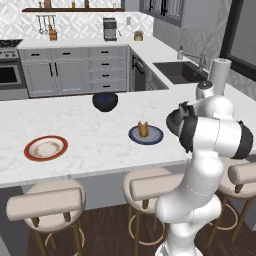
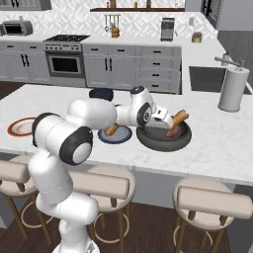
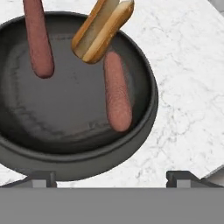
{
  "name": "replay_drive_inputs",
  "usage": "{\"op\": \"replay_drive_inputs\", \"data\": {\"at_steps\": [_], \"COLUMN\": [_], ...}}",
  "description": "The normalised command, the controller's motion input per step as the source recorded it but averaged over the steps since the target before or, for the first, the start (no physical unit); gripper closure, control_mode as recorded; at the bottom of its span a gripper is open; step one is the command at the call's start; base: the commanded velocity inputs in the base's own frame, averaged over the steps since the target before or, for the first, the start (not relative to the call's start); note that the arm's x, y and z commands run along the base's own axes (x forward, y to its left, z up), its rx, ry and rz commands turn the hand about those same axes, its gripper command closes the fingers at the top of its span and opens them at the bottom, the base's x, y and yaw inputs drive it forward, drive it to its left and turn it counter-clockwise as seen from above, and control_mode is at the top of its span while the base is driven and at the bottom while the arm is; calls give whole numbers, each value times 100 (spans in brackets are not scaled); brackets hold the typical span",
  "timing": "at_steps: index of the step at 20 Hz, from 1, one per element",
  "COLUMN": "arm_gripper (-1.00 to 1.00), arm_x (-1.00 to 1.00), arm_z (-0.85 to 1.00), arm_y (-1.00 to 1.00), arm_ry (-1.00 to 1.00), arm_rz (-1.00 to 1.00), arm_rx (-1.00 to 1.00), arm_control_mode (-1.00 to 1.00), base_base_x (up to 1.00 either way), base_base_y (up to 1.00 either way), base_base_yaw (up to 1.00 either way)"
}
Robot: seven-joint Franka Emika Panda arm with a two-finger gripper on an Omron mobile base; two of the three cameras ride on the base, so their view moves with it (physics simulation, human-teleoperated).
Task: Place one bun and one sausage from the bowl on each plate.
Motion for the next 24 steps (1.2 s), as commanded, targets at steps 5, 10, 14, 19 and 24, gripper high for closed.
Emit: {"op": "replay_drive_inputs", "data": {"at_steps": [5, 10, 14, 19, 24], "arm_gripper": [-100, -100, -100, -100, -100], "arm_x": [40, 8, 32, 35, 7], "arm_z": [-31, -19, -12, -19, -61], "arm_y": [-92, -18, 3, 30, -5], "arm_ry": [0, 1, 5, 3, 11], "arm_rz": [-1, 0, 0, 0, 0], "arm_rx": [20, 2, 0, -1, -4], "arm_control_mode": [-100, -100, -100, -100, -100], "base_base_x": [0, 0, 0, 0, 0], "base_base_y": [0, 0, 0, 0, 0], "base_base_yaw": [0, 0, 0, 0, 0]}}
